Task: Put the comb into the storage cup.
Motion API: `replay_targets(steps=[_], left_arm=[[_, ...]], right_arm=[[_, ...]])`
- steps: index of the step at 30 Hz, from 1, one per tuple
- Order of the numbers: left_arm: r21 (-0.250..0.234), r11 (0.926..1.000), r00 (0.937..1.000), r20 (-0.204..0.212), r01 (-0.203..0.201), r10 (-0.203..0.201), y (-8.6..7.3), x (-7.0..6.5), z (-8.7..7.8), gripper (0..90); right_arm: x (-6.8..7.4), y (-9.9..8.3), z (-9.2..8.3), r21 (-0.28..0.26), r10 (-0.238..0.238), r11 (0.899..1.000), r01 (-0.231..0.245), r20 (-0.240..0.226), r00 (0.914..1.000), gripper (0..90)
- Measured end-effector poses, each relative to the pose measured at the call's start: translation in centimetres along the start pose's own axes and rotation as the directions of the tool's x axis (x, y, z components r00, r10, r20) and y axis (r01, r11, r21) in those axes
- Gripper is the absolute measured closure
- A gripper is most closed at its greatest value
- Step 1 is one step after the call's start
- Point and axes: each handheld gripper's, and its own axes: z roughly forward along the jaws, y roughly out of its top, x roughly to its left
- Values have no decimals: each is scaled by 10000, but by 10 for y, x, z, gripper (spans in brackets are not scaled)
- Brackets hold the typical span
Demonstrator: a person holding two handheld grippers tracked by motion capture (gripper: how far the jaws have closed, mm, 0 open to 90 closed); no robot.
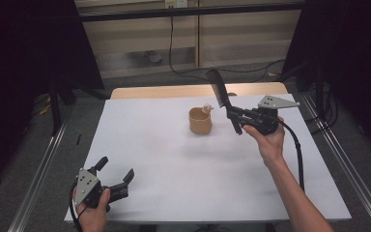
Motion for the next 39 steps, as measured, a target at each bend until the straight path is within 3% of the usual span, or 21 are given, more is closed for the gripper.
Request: replay_targets(steps=[21, 39], left_arm=[[-53, 9998, 9998, 65, 188, -188, 0, 0, 0, 23], [45, 10000, 10000, 58, -43, 43, -1, 0, 0, 23]], right_arm=[[-2, 25, 36, -147, -74, 9999, 71, -263, 9996, 729], [-6, 35, 60, -269, -115, 9996, 107, -330, 9994, 729]])
